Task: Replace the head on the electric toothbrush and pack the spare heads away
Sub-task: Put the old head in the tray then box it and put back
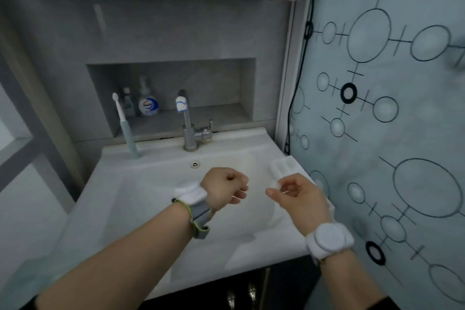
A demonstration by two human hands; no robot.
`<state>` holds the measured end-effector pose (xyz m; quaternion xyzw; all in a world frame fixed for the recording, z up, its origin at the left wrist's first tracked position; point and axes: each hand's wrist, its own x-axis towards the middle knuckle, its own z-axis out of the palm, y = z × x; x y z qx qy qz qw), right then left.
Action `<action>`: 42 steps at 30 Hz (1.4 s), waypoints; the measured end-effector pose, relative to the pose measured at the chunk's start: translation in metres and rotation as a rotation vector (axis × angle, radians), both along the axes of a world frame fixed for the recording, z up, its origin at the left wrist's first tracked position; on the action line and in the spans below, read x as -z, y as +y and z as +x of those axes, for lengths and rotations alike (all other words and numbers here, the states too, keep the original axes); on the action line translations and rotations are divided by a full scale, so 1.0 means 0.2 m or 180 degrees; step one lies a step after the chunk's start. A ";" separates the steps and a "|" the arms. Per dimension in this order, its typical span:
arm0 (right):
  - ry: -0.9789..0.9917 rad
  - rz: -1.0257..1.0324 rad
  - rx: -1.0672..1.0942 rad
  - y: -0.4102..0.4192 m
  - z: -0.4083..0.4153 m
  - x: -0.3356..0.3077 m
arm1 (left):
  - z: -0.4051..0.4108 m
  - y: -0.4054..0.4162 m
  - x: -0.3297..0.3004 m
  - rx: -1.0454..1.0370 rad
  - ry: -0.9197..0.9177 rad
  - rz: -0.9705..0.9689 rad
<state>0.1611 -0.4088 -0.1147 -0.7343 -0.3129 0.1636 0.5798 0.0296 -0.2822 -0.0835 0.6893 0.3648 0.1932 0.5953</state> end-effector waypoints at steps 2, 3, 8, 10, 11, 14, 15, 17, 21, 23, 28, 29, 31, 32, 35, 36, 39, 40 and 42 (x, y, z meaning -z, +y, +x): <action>0.0392 0.0070 0.0257 -0.08 0.10 0.04 | 0.12 -0.02 0.05 0.0099 0.0094 0.0249; 0.0480 0.0085 0.0346 -0.11 0.15 0.06 | 0.18 -0.03 0.07 0.0154 0.0163 0.0336; 0.0668 0.0264 0.0632 -0.14 0.32 0.07 | 0.44 -0.08 0.19 0.0539 0.0536 0.0876; 0.0626 0.0304 0.0723 -0.13 0.39 0.05 | 0.54 -0.08 0.22 0.0966 0.0927 0.1800; 0.0595 0.0310 0.0727 -0.11 0.40 0.04 | 0.55 -0.07 0.22 0.1209 0.1109 0.2290; 0.0452 0.0203 0.0759 -0.06 0.48 0.06 | 0.66 -0.03 0.23 0.1941 0.1321 0.3070; 0.0357 0.0123 0.0747 -0.05 0.49 0.07 | 0.66 -0.01 0.22 0.2125 0.1397 0.3232; 0.0094 -0.0111 0.0678 -0.01 0.52 0.10 | 0.71 0.02 0.21 0.2430 0.1510 0.3371; -0.0347 -0.0487 0.0448 0.01 0.51 0.13 | 0.77 0.08 0.17 0.2838 0.1535 0.3339; -0.0463 -0.0556 0.0475 0.02 0.52 0.15 | 0.79 0.09 0.17 0.2936 0.1592 0.3394; -0.0365 -0.0449 0.0495 0.02 0.54 0.18 | 0.81 0.11 0.18 0.2930 0.1524 0.3473; -0.0361 -0.0436 0.0499 0.02 0.55 0.18 | 0.81 0.12 0.18 0.2902 0.1489 0.3476; -0.0364 -0.0406 0.0512 0.02 0.54 0.19 | 0.80 0.12 0.19 0.2869 0.1434 0.3471; -0.0363 -0.0384 0.0527 0.02 0.54 0.19 | 0.80 0.12 0.20 0.2852 0.1408 0.3478; -0.0362 -0.0370 0.0573 0.02 0.53 0.19 | 0.78 0.13 0.20 0.2855 0.1335 0.3675; -0.0376 -0.0383 0.0569 0.02 0.53 0.19 | 0.77 0.13 0.19 0.2831 0.1289 0.3750; -0.0405 -0.0405 0.0542 0.02 0.53 0.17 | 0.72 0.14 0.19 0.2450 0.0915 0.3696; -0.0413 -0.0419 0.0527 0.02 0.52 0.17 | 0.69 0.14 0.18 0.2236 0.0715 0.3570; -0.0409 -0.0426 0.0537 0.02 0.52 0.16 | 0.64 0.13 0.16 0.1730 0.0210 0.3206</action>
